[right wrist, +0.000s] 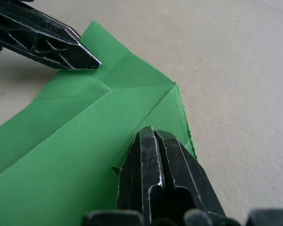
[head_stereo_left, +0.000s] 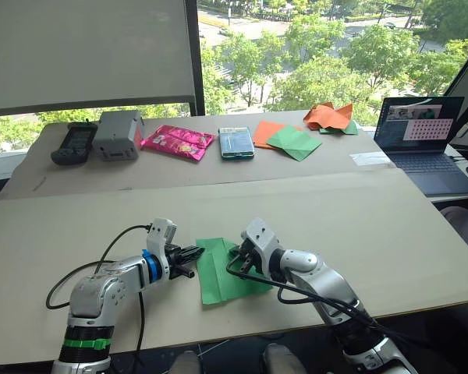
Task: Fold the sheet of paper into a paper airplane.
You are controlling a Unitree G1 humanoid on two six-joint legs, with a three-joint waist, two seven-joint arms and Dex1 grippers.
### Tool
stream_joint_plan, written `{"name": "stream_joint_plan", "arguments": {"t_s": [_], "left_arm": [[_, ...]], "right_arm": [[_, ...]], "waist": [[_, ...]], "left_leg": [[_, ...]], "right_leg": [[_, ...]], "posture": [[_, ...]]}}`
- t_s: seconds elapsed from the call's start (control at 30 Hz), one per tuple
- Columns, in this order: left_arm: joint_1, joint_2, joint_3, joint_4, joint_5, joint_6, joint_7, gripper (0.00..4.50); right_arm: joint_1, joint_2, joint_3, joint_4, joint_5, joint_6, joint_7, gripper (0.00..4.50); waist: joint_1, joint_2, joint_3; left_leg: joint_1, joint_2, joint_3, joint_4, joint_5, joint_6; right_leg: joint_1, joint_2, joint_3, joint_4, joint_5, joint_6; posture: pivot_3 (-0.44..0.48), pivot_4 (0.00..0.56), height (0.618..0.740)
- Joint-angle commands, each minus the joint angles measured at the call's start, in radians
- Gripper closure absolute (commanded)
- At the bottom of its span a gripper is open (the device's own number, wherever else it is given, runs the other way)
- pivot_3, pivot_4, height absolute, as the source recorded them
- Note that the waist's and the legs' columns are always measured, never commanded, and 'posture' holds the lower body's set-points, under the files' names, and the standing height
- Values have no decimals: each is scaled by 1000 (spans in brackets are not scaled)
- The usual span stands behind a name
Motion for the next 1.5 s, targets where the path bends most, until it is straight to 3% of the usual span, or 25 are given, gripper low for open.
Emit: {"name": "stream_joint_plan", "arguments": {"t_s": [0.03, 0.3, 0.53, 0.73, 1.1, 1.5], "left_arm": [[-30, 21, -33, -2, 29, -65, -12, 4451], [-62, 140, -184, -33, 197, -311, -93, 4451], [-56, 155, -290, -24, 244, -371, -158, 4451], [-55, 131, -274, -9, 191, -321, -184, 4451], [-68, 139, -312, 49, 230, -328, -222, 4451], [-80, 144, -312, 62, 244, -327, -235, 4451]], "right_arm": [[6, 5, 20, 16, -12, 21, -6, 4500], [3, 31, -7, -1, -3, 40, -27, 4500], [-4, 64, -43, -2, 2, 53, -61, 4500], [-1, 77, -70, -5, 12, 50, -81, 4500], [-55, 150, -137, 52, 43, -10, -108, 4500], [-74, 164, -59, 141, 5, -35, -82, 4500]], "waist": [[0, 0, 0], [1, 0, 0], [1, 0, 0], [7, 0, 1], [4, 1, 1], [3, 1, 1]], "left_leg": [[0, 0, 0, 0, 0, 0], [-1, 0, 0, -2, 0, 0], [-2, 0, 1, -7, 0, 0], [-3, 0, 1, -7, 0, 0], [-3, 0, 1, -7, 1, 1], [-3, 0, 1, -7, 4, 6]], "right_leg": [[0, 0, 0, 0, 0, 0], [-2, 0, 0, 0, 0, 0], [-5, 0, 1, 0, 0, -1], [-6, 0, 0, 0, 0, -1], [-6, 0, 1, 1, 0, 0], [-4, 0, 1, 1, 0, -1]], "posture": [[0, 150, 721], [0, 150, 721], [0, 150, 721], [0, 150, 721], [0, 150, 721], [0, 150, 721]]}}
